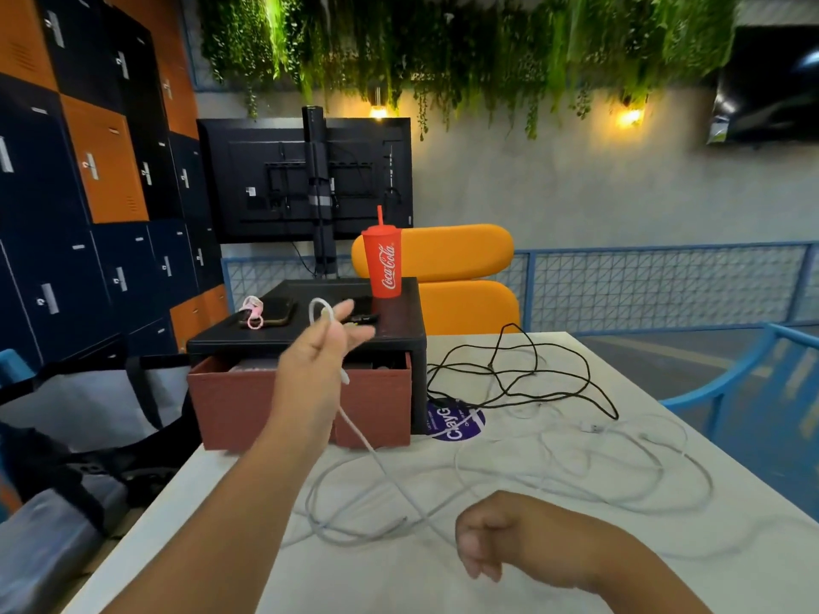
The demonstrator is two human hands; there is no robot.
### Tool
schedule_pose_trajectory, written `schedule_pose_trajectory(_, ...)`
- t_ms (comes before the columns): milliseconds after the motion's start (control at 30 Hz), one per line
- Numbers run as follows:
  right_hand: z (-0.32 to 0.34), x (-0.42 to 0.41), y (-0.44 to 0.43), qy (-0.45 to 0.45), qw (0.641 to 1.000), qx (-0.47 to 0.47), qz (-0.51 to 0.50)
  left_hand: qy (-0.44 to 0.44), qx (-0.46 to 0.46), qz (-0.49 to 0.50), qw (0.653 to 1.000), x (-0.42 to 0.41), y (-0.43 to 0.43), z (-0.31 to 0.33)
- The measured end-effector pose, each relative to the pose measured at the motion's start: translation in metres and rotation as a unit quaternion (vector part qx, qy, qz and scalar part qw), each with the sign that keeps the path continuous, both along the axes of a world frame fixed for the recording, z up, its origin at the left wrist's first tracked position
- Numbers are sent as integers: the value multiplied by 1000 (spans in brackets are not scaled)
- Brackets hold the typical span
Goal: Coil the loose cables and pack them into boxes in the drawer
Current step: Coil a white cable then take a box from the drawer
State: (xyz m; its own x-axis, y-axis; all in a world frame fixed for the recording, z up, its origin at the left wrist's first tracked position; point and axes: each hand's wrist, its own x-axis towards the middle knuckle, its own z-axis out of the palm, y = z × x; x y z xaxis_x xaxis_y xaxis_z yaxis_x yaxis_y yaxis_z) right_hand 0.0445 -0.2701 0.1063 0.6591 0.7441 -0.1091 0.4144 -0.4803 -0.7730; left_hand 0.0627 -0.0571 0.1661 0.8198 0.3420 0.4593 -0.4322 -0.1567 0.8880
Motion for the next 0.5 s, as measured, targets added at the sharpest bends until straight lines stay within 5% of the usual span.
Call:
schedule_pose_trajectory(133, 14, 18, -9, 13, 978, 192, -84, 12, 196, 16, 980, 17, -6, -31)
schedule_pose_trajectory(267, 34, 51, -6, -155, 915, 242, -282, 62, 314, -28, 947, 22, -14, -47)
schedule_pose_trajectory(400, 35, 86, 5, -304, 846, 197, -392, 106, 159, -142, 971, 26, -25, -50)
schedule_pose_trajectory(500, 8, 104, 25, -433, 788, 60, -433, 162, -47, -234, 957, 29, -31, -52)
